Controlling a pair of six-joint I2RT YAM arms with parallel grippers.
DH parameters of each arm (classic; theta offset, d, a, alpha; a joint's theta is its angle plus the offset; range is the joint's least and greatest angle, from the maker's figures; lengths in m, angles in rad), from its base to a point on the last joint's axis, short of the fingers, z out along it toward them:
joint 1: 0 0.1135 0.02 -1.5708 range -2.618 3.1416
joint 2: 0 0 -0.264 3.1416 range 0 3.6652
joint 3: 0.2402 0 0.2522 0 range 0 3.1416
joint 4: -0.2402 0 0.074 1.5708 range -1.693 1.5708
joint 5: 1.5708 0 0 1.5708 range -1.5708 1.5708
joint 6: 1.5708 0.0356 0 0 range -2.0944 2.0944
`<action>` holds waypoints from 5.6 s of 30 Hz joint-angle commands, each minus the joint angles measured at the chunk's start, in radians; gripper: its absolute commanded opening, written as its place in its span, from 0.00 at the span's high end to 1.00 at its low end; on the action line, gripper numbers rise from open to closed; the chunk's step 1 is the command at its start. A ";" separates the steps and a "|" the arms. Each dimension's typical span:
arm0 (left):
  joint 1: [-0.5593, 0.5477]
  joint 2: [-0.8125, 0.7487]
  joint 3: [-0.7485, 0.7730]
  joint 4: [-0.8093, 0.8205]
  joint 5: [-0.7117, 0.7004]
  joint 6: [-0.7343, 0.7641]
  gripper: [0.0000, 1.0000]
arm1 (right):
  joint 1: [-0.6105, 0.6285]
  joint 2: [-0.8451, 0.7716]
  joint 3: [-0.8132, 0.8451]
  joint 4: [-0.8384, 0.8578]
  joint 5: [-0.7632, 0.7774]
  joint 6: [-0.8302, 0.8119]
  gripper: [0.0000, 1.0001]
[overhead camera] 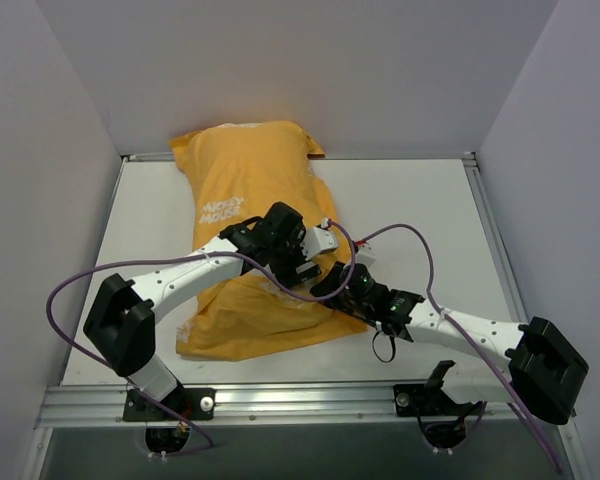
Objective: Remove the pillowcase from the pillow
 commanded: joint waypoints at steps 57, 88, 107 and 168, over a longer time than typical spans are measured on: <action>0.300 -0.167 0.314 -0.007 0.361 -0.337 0.98 | -0.152 -0.228 0.202 -0.254 0.016 -0.492 0.33; 0.314 0.002 0.539 -0.011 0.165 -0.387 0.98 | 0.253 0.112 0.422 -0.134 -0.140 -0.621 0.79; 0.375 -0.021 0.637 -0.013 0.324 -0.542 0.98 | 0.261 0.233 0.176 0.290 0.013 -0.483 1.00; 0.322 -0.109 0.430 -0.092 0.449 -0.375 0.06 | -0.025 0.203 0.314 0.332 0.050 -0.167 1.00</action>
